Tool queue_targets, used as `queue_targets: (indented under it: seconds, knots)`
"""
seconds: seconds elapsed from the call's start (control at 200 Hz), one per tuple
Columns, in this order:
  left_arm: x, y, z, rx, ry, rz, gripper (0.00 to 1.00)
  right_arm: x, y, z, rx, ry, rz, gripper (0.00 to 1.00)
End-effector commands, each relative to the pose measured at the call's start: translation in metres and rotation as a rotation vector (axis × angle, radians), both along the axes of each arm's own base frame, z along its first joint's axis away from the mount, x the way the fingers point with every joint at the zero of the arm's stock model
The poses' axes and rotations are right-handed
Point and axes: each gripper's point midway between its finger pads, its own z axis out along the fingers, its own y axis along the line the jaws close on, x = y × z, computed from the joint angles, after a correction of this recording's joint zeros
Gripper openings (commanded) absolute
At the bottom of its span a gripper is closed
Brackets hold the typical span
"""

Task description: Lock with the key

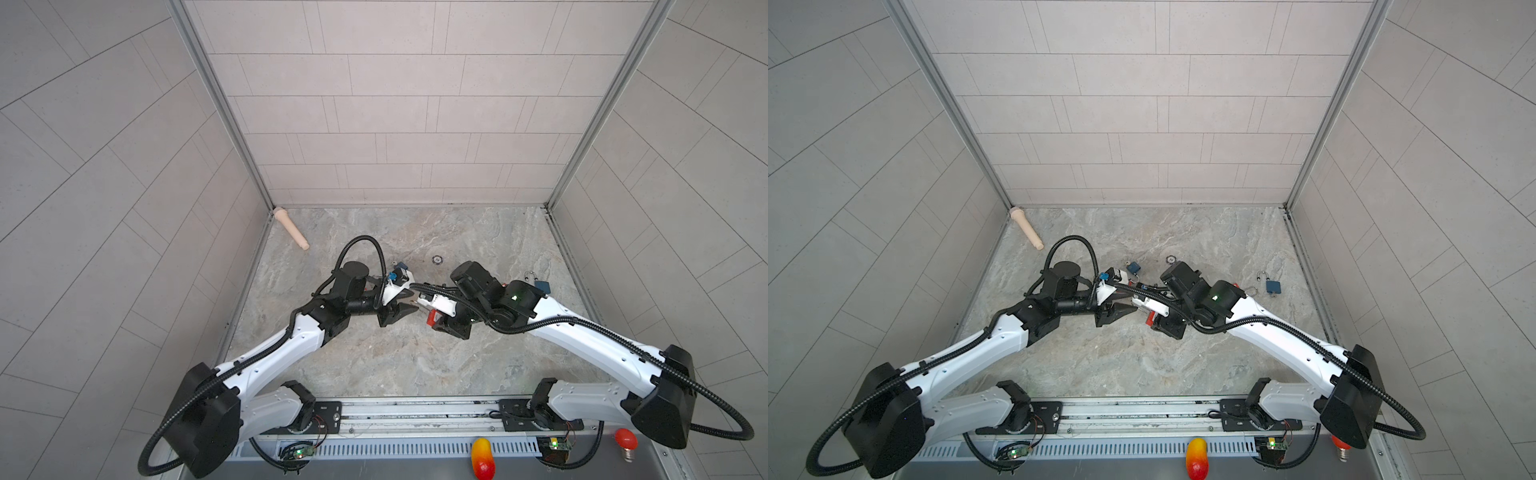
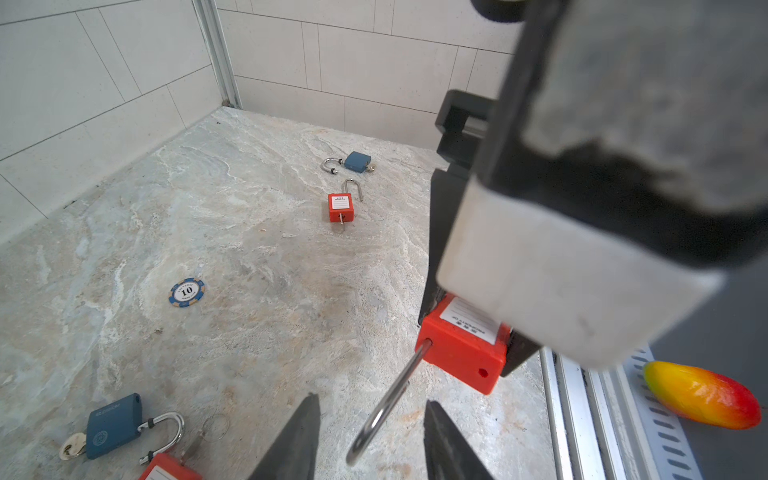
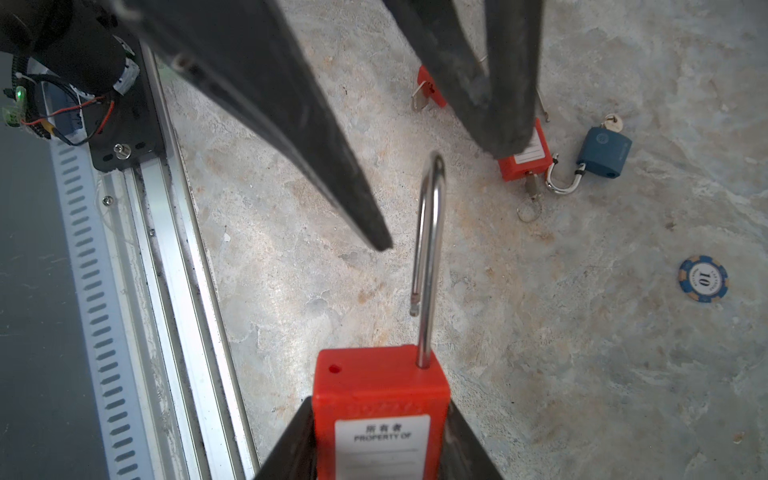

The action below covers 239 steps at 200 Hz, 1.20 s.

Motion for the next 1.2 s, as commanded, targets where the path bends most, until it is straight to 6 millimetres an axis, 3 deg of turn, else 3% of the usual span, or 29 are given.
queue_targets:
  seconds: [0.0,0.405,0.585,0.846,1.191]
  knots:
    - [-0.005,-0.005,0.014,-0.011,-0.042,-0.060,0.38,-0.008,-0.001,0.010,0.018,-0.034,0.052,0.31]
    - [-0.015,-0.009,0.013,-0.022,-0.005,-0.120,0.16,-0.010,0.000,0.012,0.010,-0.047,0.084,0.30]
    - [-0.017,-0.010,0.012,-0.017,0.009,-0.140,0.13,-0.010,0.000,0.013,0.011,-0.053,0.093,0.30]
    - [-0.021,-0.012,0.014,-0.025,0.024,-0.170,0.00,-0.008,-0.001,0.014,-0.002,-0.080,0.105,0.30]
    - [-0.017,-0.017,0.023,-0.045,0.001,-0.184,0.00,0.003,-0.006,0.016,0.043,-0.159,0.019,0.58]
